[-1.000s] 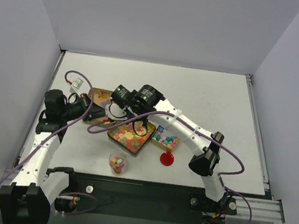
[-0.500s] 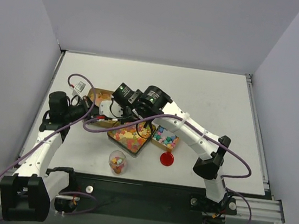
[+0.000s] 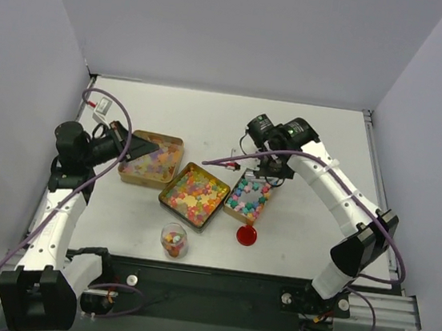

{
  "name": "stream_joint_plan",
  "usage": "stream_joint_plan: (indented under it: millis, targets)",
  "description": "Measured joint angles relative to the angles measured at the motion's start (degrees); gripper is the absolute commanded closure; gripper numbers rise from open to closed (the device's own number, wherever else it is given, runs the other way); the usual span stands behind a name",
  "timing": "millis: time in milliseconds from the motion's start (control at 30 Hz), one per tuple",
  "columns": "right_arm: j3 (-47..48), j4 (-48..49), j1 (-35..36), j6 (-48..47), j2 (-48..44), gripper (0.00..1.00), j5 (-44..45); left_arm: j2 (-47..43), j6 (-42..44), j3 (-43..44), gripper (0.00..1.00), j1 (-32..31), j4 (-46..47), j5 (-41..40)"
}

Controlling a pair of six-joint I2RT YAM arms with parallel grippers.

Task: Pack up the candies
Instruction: Scoop the fake candies from the storage box.

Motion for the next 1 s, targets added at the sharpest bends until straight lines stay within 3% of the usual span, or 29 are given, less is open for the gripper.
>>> stream_joint_plan:
  millis: [233, 1000]
  targets:
    - [-4.81, -0.59, -6.93, -12.5, -0.42, 1.0, 5.16, -1.27, 0.39, -4.92, 0.97, 0.02, 0.2, -0.02]
    - [-16.79, 22.32, -7.91, -58.18, 4.0, 1.0, 12.76, -3.91, 2.25, -10.95, 0.97, 2.93, -0.02, -1.88]
